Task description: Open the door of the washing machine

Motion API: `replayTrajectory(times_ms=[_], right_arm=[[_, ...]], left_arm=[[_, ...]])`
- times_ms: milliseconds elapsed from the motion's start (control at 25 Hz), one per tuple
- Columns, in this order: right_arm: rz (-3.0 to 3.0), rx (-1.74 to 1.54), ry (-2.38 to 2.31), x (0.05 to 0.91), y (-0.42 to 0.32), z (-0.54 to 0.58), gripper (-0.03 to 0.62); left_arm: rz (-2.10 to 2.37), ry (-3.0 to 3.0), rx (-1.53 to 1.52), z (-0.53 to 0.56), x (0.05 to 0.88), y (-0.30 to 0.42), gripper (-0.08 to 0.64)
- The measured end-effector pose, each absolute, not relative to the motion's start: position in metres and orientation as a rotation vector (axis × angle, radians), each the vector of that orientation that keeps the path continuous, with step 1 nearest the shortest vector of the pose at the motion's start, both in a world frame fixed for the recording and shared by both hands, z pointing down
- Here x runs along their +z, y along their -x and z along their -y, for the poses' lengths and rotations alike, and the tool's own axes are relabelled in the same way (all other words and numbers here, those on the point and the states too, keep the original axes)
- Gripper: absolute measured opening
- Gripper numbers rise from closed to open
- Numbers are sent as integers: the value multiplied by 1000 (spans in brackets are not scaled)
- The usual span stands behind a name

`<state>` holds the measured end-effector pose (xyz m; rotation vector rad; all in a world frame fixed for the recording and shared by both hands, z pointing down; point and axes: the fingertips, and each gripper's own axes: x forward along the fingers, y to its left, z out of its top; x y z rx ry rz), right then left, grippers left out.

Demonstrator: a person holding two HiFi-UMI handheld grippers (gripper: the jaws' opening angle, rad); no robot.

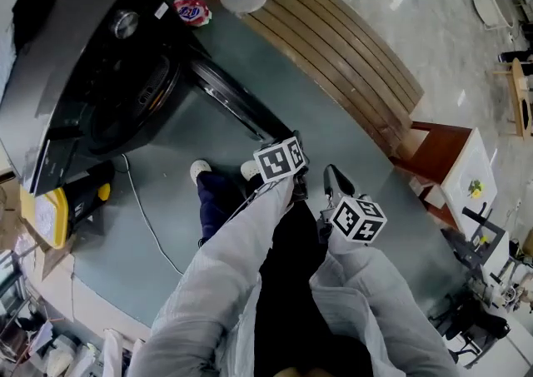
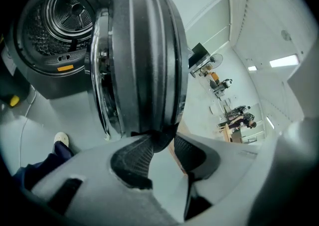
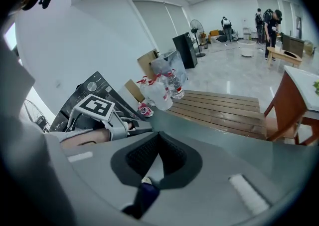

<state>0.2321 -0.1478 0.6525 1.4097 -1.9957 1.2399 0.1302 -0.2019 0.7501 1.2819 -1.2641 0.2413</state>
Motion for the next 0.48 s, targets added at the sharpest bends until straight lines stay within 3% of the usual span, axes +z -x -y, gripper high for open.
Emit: replayTrajectory(times_ms=[480], right_arm=[[1979, 1211, -1486, 640, -266, 143, 9]], left_arm=[[1172, -1342, 124, 238, 740, -152, 114]])
